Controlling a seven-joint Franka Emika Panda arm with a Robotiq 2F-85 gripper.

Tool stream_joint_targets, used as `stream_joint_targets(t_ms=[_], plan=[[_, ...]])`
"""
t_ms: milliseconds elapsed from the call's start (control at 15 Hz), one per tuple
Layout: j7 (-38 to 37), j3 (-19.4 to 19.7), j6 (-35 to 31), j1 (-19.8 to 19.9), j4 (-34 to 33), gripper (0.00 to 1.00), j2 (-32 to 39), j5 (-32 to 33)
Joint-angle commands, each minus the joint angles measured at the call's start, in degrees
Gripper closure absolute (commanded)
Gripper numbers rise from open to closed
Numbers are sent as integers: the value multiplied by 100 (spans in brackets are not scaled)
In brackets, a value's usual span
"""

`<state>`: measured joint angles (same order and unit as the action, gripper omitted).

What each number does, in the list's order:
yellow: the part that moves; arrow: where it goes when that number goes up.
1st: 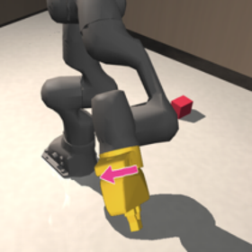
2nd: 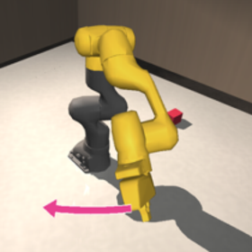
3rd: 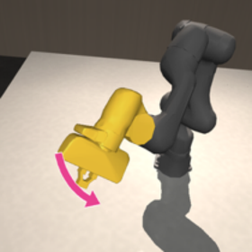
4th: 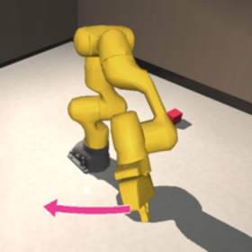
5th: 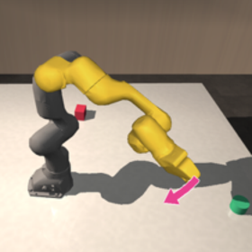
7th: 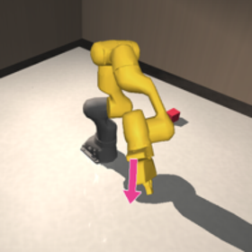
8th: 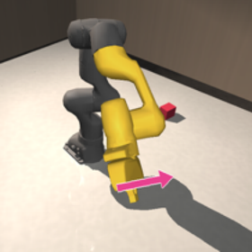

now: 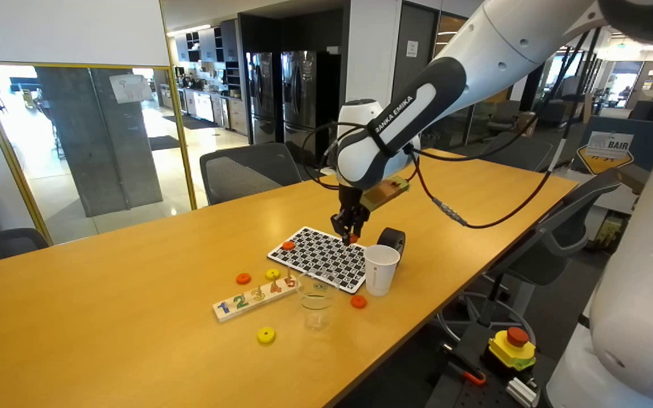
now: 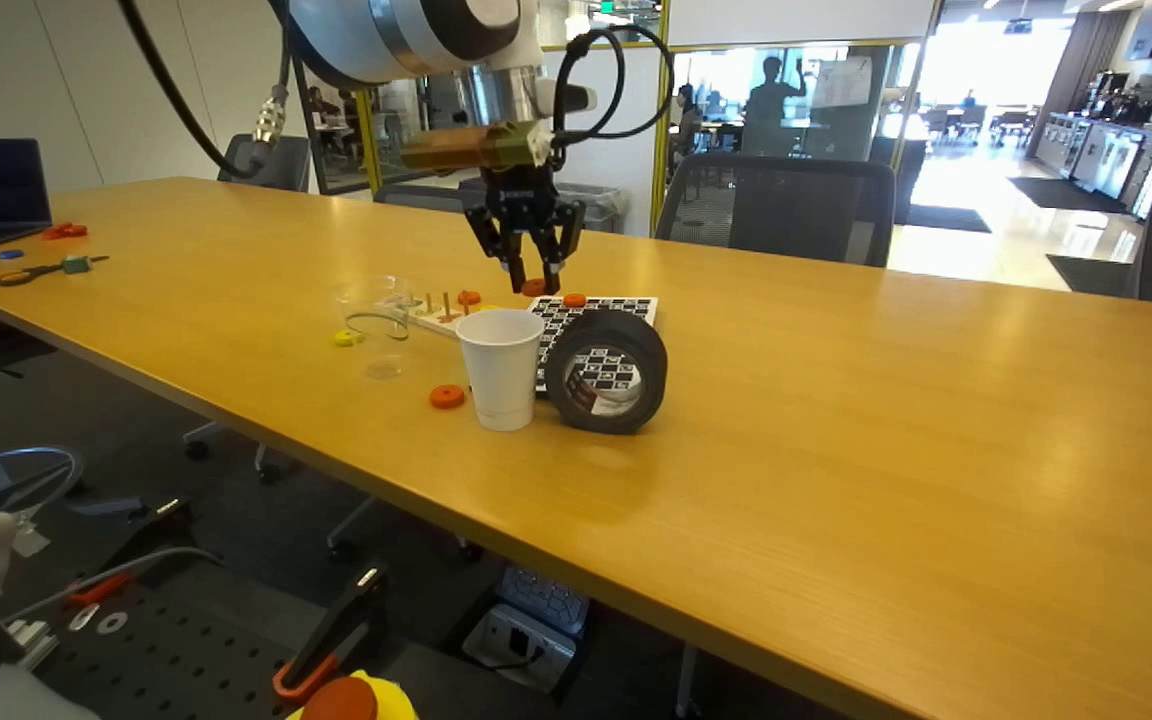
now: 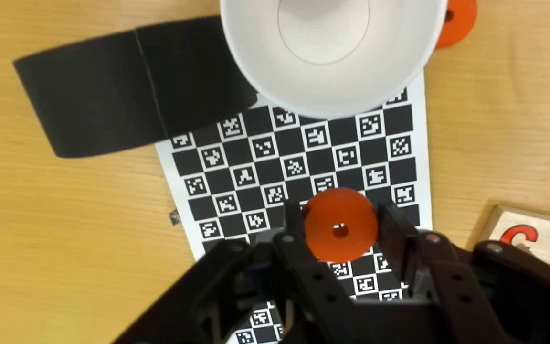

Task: Pick up the orange and yellow objects from the table and put them in the two cups

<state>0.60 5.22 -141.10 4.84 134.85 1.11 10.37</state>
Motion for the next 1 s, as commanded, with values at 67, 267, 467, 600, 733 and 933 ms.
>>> stream_joint_targets(t_ms=[67,267,467,600,733,933], plan=[[-406,-130,923,-51,426,75,-1009,148],[-654,-246,1461,-32,511,75,-1287,106],[-705,-272,1642,-18,542,75,-1324,-1],[-702,-248,1649,0,537,75,-1238,-23],[-894,-252,1564,34,550,75,-1141,52],[-1217,-257,1491,68,538,75,-997,120]])
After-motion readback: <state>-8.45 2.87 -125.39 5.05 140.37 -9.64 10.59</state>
